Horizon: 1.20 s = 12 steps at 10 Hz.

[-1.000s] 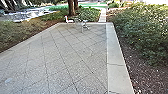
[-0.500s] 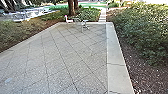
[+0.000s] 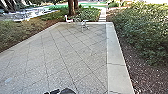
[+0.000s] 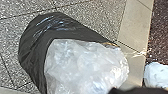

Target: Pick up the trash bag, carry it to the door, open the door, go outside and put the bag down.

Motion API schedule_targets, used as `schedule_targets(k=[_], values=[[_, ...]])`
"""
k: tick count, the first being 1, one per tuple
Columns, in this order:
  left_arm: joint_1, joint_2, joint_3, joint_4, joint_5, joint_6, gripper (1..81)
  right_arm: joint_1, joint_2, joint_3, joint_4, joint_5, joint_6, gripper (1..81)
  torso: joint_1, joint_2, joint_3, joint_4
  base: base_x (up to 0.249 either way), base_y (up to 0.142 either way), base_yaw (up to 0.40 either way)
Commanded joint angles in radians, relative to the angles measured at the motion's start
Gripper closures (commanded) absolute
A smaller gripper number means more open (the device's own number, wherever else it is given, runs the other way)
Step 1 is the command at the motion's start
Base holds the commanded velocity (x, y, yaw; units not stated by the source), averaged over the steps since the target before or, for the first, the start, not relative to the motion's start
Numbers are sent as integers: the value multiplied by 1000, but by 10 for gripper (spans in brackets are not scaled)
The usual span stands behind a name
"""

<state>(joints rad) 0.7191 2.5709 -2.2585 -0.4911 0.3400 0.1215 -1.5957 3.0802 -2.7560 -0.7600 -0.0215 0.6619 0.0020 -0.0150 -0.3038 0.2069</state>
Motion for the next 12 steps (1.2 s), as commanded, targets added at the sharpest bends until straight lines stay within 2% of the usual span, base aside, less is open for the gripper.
schedule_targets(k=[1, 3, 7, 8, 9, 10, 11, 12], values=[[-226, -50, -110, -44, 175, -6, 811, -7, 8, 9, -4, -55, -2, 10, 0, 0, 0, 0, 0, 0, 0], [-290, -44, -164, -47, 240, -5, 811, -10, 7, 6, -4, -54, -1, 10, 0, 0, 0, 0, 0, 0, 0], [-296, -38, -158, -57, 252, -3, 811, -10, 7, 6, -1, -52, -1, 10, 1, 1, -1, 0, 0, 0, 0], [-295, -38, -158, -58, 254, -3, 10, -11, 7, 6, 1, -52, -1, 10, 1, 1, -1, 0, 0, 0, 0], [-290, -37, -158, -60, 255, -3, 10, -11, 7, 6, 4, -52, -1, 10, 1, 1, -1, 0, 0, 0, 0], [-267, -34, -158, -57, 260, 0, 10, -11, 7, 6, 4, -51, -1, 10, 1, 1, 33, 0, 0, 0, 0], [-215, -21, -158, -52, 260, 7, 10, -13, 7, 6, 4, -49, -1, 10, 1, 1, 99, 0, 0, 0, 0], [-146, -1, -159, -38, 255, 24, 10, -13, 7, 6, 4, -46, -1, 10, 2, 1, 108, 0, 0, 0, 0]])
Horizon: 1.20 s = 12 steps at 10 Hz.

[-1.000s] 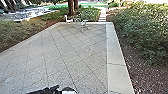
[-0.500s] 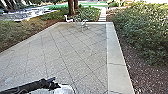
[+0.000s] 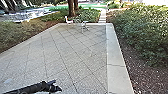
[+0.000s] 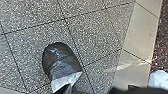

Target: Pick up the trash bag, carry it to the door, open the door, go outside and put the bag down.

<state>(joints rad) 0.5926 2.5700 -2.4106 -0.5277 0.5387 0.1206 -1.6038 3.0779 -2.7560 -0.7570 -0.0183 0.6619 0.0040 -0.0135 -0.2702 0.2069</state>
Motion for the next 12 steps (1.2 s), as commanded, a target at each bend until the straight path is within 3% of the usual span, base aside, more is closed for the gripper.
schedule_targets(k=[1, 3, 4, 5, 6, 7, 8, 10, 11, 12], values=[[54, 19, -10, 2, 52, 77, 10, -6, 9, 6, 1, -49, -1, 10, 0, 0, 95, 0, 0, 0, 0], [215, 70, -12, 0, -3, 184, 10, -6, 8, 6, 2, -49, -1, 10, 0, 0, 164, 0, 0, 0, 0], [294, 93, -12, 3, -11, 230, 10, -6, 6, 6, 2, -48, 1, 10, 0, 0, 101, 0, 0, 0, 0], [373, 116, -16, 3, -34, 295, 10, -5, 6, 6, 2, -46, 4, 10, -1, 0, 127, 0, 0, 0, 0], [446, 139, -16, 3, -56, 360, 10, 1, 6, 6, 4, -48, 5, 10, -2, -1, 133, -68, 0, 0, 0], [512, 154, -27, 2, -62, 419, 10, 1, 6, 6, 2, -46, 5, 10, -2, -1, 140, -97, 0, 0, 0], [572, 167, -41, 0, -85, 456, 10, 1, 6, 6, 4, -46, 7, 10, -2, -1, 144, -107, 0, 0, 0], [672, 194, -51, 2, -129, 510, 10, 3, 6, 6, 2, -45, 7, 10, -3, -1, 147, -164, 0, 0, 0], [714, 211, -53, 3, -137, 525, 10, 3, 6, 6, 2, -45, 5, 10, -3, -2, 147, -103, 0, 0, 0], [755, 234, -67, 3, -179, 550, 10, 0, 6, 7, 1, -45, 5, 10, -3, -2, 147, -135, 0, 0, 0]])
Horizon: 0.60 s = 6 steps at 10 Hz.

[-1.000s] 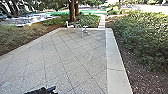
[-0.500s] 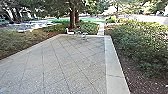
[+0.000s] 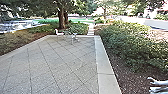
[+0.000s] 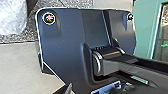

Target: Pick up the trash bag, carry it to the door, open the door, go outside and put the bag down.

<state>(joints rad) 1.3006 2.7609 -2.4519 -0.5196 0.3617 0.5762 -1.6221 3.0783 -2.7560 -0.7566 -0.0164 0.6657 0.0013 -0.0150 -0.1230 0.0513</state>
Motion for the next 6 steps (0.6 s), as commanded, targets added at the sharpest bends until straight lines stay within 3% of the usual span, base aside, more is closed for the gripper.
schedule_targets(k=[1, 2, 4, 5, 6], values=[[90, 69, -42, -4, -55, 103, 10, 17, 6, 7, 0, -47, 2, 10, 0, 0, 89, 1, 0, 0, 0], [122, 106, -76, -4, -108, 105, 10, 17, 6, 6, -1, -45, 2, 10, 0, 0, 101, -7, 0, 0, 0], [150, 160, -130, -5, -142, 105, 10, 20, 6, 6, -1, -45, 2, 10, 0, 0, 133, -9, 0, 0, 0], [150, 184, -147, -4, -145, 105, 10, 21, 6, 7, -3, -45, 0, 10, 0, 0, 67, -9, 0, 0, 0], [150, 207, -176, -5, -150, 103, 10, 21, 6, 6, -1, -43, 0, 10, -1, -1, 98, -9, 0, 0, 0]])
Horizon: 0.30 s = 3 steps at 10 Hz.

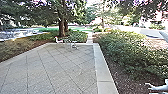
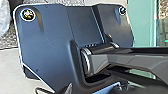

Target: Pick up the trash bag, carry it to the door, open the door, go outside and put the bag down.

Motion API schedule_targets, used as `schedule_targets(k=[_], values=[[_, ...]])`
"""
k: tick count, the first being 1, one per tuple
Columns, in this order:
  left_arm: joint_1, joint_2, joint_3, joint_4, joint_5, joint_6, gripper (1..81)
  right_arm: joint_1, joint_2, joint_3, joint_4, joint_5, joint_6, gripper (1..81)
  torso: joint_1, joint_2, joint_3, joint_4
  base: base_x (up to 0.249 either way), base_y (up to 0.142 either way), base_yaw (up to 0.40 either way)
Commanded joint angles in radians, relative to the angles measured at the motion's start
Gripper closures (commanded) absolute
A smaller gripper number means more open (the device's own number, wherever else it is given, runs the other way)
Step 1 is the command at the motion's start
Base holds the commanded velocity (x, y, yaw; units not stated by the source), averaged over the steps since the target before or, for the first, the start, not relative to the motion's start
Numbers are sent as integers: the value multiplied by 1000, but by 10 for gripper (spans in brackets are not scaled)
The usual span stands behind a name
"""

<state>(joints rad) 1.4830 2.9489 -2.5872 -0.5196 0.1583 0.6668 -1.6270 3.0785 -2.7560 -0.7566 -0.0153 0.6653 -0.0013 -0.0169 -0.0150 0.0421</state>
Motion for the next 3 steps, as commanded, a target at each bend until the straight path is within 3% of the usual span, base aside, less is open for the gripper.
schedule_targets(k=[1, 2, 3], values=[[-33, 46, -85, -7, 11, 13, 10, 25, 5, 9, -6, -45, -1, 10, 1, 0, 0, 0, 0, 0, 0], [-33, 70, -126, -5, -54, 11, 10, 29, 5, 9, -6, -45, -1, 10, 1, 0, 9, 0, 0, 0, 0], [-33, 81, -148, -14, -72, 4, 10, 32, 5, 6, -6, -43, -3, 10, 1, 0, 8, 0, 0, 0, 0]])
